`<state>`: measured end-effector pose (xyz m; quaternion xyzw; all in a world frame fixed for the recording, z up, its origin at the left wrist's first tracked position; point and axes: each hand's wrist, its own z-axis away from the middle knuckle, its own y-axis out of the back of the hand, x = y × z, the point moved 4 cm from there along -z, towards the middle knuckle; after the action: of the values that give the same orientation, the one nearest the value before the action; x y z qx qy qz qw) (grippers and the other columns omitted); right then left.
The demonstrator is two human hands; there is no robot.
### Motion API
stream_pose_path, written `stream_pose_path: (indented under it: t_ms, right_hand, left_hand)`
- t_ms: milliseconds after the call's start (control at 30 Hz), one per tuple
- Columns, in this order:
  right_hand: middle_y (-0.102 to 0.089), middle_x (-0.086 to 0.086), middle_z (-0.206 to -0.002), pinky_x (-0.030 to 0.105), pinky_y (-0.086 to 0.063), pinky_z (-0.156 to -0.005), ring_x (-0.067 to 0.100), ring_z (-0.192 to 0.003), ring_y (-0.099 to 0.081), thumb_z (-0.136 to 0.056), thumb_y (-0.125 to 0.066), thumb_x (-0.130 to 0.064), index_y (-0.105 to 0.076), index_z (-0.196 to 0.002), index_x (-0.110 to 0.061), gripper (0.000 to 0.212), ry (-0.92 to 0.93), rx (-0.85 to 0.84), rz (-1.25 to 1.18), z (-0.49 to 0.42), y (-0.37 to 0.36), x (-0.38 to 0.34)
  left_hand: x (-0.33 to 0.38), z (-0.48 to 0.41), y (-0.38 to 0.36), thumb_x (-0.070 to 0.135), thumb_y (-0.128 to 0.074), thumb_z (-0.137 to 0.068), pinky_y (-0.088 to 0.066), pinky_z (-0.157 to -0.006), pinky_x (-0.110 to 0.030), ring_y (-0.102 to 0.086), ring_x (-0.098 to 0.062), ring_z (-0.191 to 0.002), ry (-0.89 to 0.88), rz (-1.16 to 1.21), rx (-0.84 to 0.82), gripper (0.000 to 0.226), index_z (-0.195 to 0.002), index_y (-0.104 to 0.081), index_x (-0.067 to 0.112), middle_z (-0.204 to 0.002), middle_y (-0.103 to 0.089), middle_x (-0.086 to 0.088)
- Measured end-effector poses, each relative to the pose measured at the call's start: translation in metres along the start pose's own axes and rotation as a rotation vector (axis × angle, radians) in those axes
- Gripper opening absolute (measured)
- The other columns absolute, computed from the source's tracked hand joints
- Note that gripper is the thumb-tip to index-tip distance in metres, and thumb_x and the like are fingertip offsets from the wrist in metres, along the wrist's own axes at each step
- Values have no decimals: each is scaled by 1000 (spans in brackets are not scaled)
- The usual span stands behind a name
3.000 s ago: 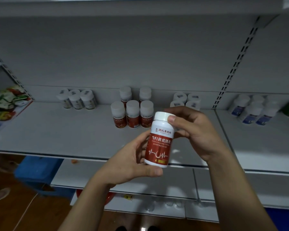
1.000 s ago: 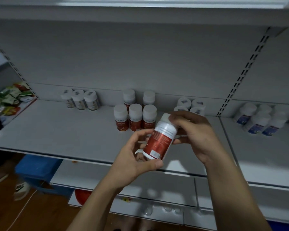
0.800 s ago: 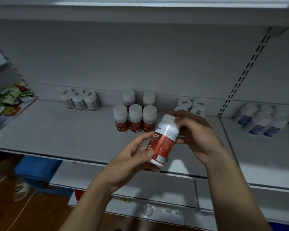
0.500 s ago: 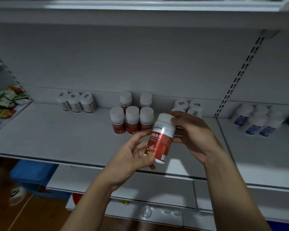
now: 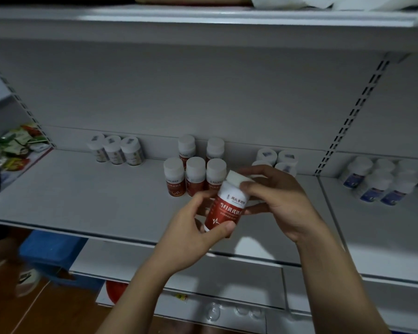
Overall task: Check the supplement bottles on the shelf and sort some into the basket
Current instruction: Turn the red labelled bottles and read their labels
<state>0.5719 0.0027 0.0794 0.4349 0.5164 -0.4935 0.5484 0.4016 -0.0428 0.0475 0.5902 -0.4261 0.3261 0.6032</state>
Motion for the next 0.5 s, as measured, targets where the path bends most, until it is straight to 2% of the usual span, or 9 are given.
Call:
stream_pose_path:
  t_ms: [133, 233, 300, 500]
  right_hand:
    - [-72, 9, -101, 35, -60, -68, 18, -86, -72, -84, -67, 0, -67, -109, -14, 29, 28, -2, 48, -4, -4, -3]
    - [-72, 2, -99, 29, -59, -66, 12, -83, -72, -83, -72, -8, -70, -104, -19, 24, 84, 43, 123, -7, -2, -11]
    - [-73, -2, -92, 30, -60, -65, 13, -81, -72, -82, -73, -15, -71, -98, -20, 18, 108, 85, 164, -8, -1, -17]
    - [-72, 3, -87, 42, -62, -64, 19, -77, -72, -75, -79, -18, -70, -92, -17, 19, 197, 110, 342, -16, 1, -53]
  left_hand:
    - [2, -16, 5, 42, -80, -74, -47, -80, -17, -57, 9, -100, -32, -195, 49, 61, -127, -50, 34, -110, -62, 20]
    - [8, -21, 7, 43, -79, -73, -52, -84, -28, -59, 1, -103, -83, -284, 111, 60, -125, -50, 31, -113, -64, 16]
    - [10, -23, 8, 44, -78, -73, -53, -83, -33, -59, -4, -104, -108, -331, 153, 58, -123, -50, 32, -113, -64, 14]
    - [19, -31, 17, 54, -75, -73, -53, -78, -29, -60, -5, -95, -149, -394, 203, 52, -116, -51, 38, -101, -62, 20]
